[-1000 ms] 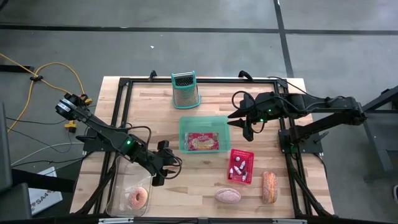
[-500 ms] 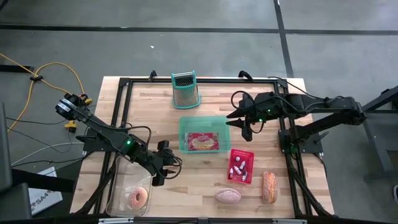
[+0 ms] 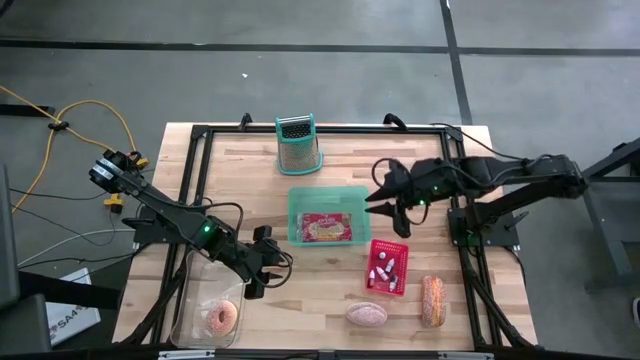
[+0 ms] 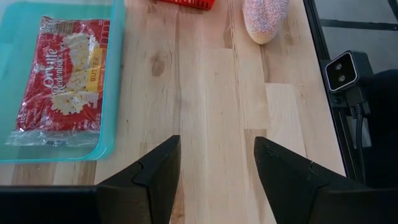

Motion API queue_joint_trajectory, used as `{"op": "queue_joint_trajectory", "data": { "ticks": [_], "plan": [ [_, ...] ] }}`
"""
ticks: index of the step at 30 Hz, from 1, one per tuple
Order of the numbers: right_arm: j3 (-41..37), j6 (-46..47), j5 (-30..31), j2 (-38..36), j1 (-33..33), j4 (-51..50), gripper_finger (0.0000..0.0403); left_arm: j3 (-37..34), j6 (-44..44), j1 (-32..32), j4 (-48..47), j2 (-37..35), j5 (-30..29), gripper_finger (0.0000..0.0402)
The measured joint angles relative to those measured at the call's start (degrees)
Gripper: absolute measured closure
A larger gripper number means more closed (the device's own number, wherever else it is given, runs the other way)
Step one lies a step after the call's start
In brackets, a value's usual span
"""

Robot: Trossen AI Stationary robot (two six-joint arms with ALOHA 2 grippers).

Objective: Pick & Place Food Item
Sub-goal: Put the left bread into the transparent bin

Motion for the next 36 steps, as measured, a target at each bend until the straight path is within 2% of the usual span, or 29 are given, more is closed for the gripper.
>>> {"op": "queue_joint_trajectory", "data": {
  "ticks": [7,12,36],
  "plan": [
    [0.0,3.6,6.2,2.0,8.1,0.4,0.0291,0.0,0.0,0.0,0.0,0.0,0.0,0.0204],
    [-0.1,8.1,8.5,4.5,13.8,0.7,0.0291,0.0,0.0,0.0,0.0,0.0,0.0,0.0204],
    [0.0,17.6,12.7,13.8,33.9,10.0,0.0291,0.0,0.0,0.0,0.2,0.0,0.0,0.0204]
  ]
}}
